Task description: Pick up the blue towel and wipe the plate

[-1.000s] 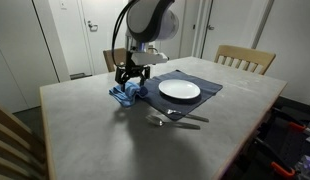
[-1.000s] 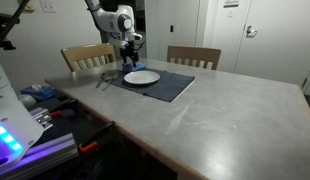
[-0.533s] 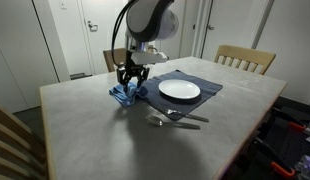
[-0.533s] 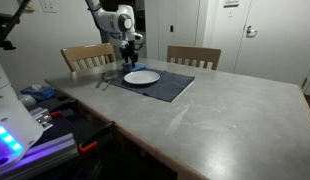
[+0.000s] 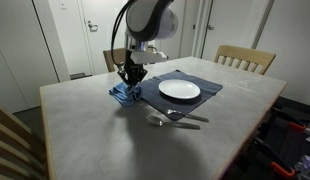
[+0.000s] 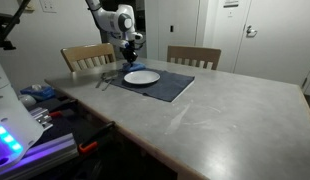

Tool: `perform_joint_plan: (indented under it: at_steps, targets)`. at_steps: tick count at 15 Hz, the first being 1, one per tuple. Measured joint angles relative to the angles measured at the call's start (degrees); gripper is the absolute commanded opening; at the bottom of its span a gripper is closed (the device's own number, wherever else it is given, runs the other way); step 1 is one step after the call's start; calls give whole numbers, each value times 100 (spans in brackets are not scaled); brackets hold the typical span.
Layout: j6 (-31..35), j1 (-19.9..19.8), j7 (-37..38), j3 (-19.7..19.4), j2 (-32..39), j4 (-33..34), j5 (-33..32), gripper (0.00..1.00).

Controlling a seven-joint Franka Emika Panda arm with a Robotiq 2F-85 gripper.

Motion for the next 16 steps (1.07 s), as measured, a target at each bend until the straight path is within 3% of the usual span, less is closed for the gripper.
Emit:
perform_joint_plan:
  at_steps: [6, 12, 16]
  targets:
    - [-517, 20, 30, -2, -229, 157, 0, 2]
    - [-1781, 14, 91, -106, -1094, 185, -68, 2]
    - [-2067, -92, 76, -178, -1614, -55, -189, 2]
